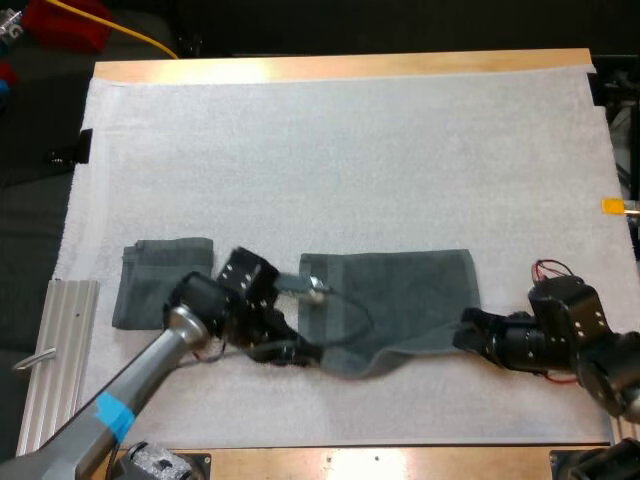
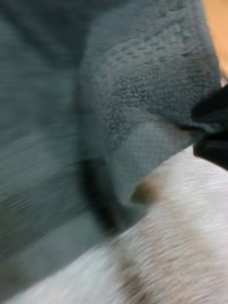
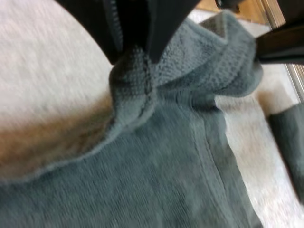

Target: Pick towel from pile, fold and stack

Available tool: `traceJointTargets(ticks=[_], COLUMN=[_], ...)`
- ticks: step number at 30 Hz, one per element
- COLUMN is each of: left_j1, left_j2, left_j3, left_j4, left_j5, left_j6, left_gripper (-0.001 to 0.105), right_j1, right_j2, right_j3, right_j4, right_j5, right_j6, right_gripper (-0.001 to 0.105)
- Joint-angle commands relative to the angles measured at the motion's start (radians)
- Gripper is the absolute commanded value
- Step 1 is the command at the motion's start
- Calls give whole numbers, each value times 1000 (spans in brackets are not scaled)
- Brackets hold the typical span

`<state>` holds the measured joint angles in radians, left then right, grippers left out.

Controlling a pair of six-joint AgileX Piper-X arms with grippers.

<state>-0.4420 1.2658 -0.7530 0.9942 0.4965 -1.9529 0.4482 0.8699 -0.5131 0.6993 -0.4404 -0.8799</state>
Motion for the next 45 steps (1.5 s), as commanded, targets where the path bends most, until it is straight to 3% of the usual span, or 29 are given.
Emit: traceJointTargets(ticks=[1,5,13,20,26,31,34,36,39,41,42,44,45], left_j1=[21,84,112,117,117,117,117,117,117,117,117,117,117], left_j2=[10,82,232,316,370,384,384,384,384,384,384,380,377], left_j3=[-18,-60,-179,-260,-267,-267,-267,-267,-267,-269,-269,-269,-269], left_j4=[-17,-60,-78,-87,-99,-117,-122,-132,-154,-160,-160,-156,-155], left_j5=[30,110,106,-7,-74,-82,-128,-131,-121,-112,-111,-111,-111], left_j6=[7,5,-1,-1,-1,-1,-1,7,7,7,7,34,39], left_gripper=[0,0,0,0,0,0,1,9,38,68,75,68,67], right_j1=[-1,-3,-3,-3,-3,-3,-3,-3,-3,-3,-3,-3,-3], right_j2=[23,105,227,294,336,373,387,391,390,390,390,390,390], right_j3=[-8,-8,-8,-8,-8,-8,-8,-8,-8,-8,-8,-8,-8], right_j4=[-44,-139,-298,-412,-442,-473,-502,-516,-530,-548,-558,-606,-618], right_j5=[20,72,150,224,287,288,296,303,317,318,318,305,300], right_j6=[19,64,152,188,227,227,227,227,227,225,224,168,145], right_gripper=[1,1,1,1,1,1,1,1,8,22,25,48,55])
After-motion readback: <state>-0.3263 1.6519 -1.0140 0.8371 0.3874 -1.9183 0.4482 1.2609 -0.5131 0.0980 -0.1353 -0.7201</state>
